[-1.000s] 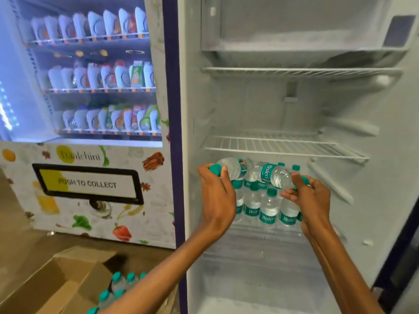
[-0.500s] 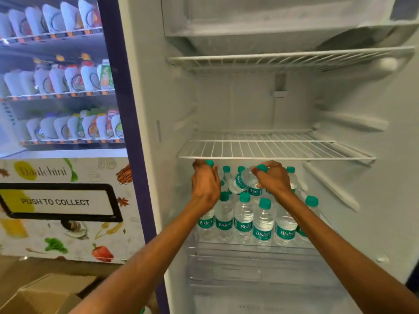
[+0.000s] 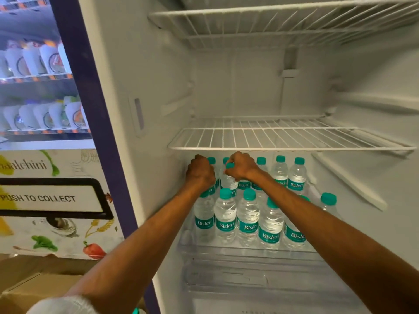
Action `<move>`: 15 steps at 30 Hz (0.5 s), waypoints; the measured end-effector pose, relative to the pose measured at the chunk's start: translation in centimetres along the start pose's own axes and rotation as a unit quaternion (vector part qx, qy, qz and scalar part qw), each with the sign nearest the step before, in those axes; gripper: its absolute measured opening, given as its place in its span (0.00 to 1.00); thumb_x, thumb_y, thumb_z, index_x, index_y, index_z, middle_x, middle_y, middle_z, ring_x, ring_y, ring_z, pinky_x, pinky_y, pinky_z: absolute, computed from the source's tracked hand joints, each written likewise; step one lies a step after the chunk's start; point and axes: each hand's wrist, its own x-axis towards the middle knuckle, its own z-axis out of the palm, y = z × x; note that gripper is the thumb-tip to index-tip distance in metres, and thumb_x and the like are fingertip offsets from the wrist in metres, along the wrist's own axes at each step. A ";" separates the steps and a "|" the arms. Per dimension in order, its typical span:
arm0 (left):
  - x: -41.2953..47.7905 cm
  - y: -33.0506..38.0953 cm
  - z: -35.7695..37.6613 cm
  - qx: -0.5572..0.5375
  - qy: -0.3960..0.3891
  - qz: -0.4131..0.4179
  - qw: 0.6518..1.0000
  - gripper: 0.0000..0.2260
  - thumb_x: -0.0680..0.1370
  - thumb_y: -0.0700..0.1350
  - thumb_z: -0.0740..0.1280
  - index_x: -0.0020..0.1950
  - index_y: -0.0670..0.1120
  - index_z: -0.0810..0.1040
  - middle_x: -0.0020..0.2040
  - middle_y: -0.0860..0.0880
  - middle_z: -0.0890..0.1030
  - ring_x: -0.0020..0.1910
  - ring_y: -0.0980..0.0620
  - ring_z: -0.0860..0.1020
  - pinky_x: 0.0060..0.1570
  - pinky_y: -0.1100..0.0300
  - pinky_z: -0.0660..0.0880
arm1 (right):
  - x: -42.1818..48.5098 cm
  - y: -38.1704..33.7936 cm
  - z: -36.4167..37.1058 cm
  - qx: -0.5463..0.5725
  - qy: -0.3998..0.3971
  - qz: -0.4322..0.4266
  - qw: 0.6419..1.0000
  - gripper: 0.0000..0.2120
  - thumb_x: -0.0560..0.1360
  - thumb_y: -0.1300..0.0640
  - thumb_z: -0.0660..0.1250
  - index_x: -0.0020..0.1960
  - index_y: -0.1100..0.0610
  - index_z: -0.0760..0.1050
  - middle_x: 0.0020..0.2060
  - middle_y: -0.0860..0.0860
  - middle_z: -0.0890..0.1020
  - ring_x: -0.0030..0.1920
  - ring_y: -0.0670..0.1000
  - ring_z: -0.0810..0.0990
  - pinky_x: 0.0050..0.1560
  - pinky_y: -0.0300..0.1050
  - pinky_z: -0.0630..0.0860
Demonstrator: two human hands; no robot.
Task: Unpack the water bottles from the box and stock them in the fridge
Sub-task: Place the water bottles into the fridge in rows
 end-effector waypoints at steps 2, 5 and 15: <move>0.3 -0.3 0.6 0.013 -0.012 -0.006 1.000 0.19 0.80 0.47 0.65 0.66 0.38 0.69 0.64 0.40 0.76 0.61 0.42 0.77 0.56 0.55 0.74 | 0.2 0.0 0.9 -0.001 -0.012 -0.008 1.000 0.19 0.73 0.58 0.72 0.63 0.60 0.74 0.57 0.57 0.79 0.51 0.57 0.81 0.46 0.45 0.80; 0.6 -0.7 0.9 0.026 -0.026 -0.011 0.999 0.18 0.79 0.47 0.66 0.65 0.38 0.72 0.62 0.41 0.77 0.59 0.43 0.78 0.53 0.57 0.75 | 0.4 0.2 1.8 -0.001 0.008 -0.020 1.000 0.20 0.74 0.59 0.71 0.64 0.59 0.73 0.58 0.56 0.79 0.53 0.57 0.80 0.49 0.46 0.80; -0.8 0.1 -0.9 0.129 -0.059 0.031 0.989 0.13 0.81 0.49 0.60 0.63 0.44 0.71 0.58 0.45 0.78 0.55 0.46 0.78 0.49 0.57 0.73 | -0.9 0.9 0.9 -0.134 0.015 -0.051 0.990 0.29 0.76 0.53 0.69 0.74 0.52 0.64 0.67 0.55 0.73 0.64 0.57 0.74 0.57 0.48 0.74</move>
